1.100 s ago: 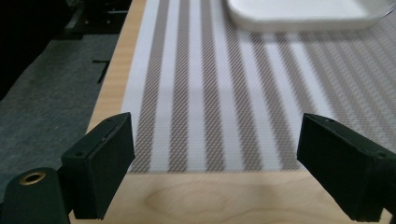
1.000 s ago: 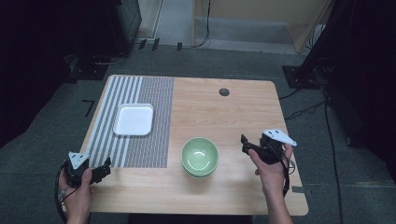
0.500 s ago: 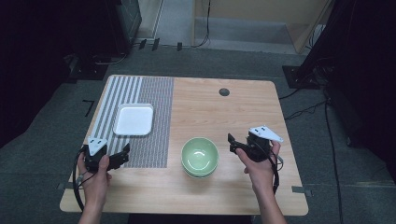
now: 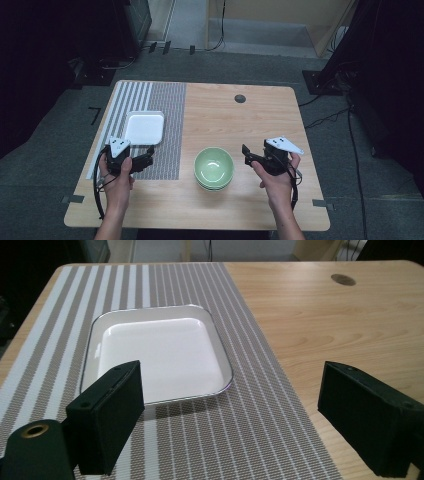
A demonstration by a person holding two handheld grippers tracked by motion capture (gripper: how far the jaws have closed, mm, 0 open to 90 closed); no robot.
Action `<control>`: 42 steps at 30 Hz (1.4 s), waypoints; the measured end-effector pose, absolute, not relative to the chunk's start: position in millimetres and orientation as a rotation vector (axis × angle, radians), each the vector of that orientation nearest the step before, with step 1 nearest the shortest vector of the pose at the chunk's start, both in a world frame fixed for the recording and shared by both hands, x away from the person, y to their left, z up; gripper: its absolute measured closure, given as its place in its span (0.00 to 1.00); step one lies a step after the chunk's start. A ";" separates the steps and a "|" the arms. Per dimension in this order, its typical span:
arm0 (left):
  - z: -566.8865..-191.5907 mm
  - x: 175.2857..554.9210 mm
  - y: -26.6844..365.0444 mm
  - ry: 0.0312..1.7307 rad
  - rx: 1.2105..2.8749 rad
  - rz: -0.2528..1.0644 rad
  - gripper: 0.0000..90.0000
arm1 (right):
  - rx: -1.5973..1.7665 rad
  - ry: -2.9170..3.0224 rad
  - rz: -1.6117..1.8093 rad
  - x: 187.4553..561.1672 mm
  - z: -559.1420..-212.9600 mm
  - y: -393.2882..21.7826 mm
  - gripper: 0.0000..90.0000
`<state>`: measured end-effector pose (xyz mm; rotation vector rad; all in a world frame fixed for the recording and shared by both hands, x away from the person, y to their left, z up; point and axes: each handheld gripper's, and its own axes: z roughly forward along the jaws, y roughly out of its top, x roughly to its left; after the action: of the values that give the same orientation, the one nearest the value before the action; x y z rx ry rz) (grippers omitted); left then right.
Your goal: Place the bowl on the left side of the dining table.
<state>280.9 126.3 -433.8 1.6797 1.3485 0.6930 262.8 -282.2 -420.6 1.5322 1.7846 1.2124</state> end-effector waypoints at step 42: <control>-432.9 267.4 78.9 1.203 1.804 0.598 0.12 | 1.544 2.070 1.357 255.9 -442.0 -238.8 0.83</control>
<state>267.4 78.9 -432.9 1.8039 1.2029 0.5985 255.9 -238.8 -442.0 1.5444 2.0701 1.3571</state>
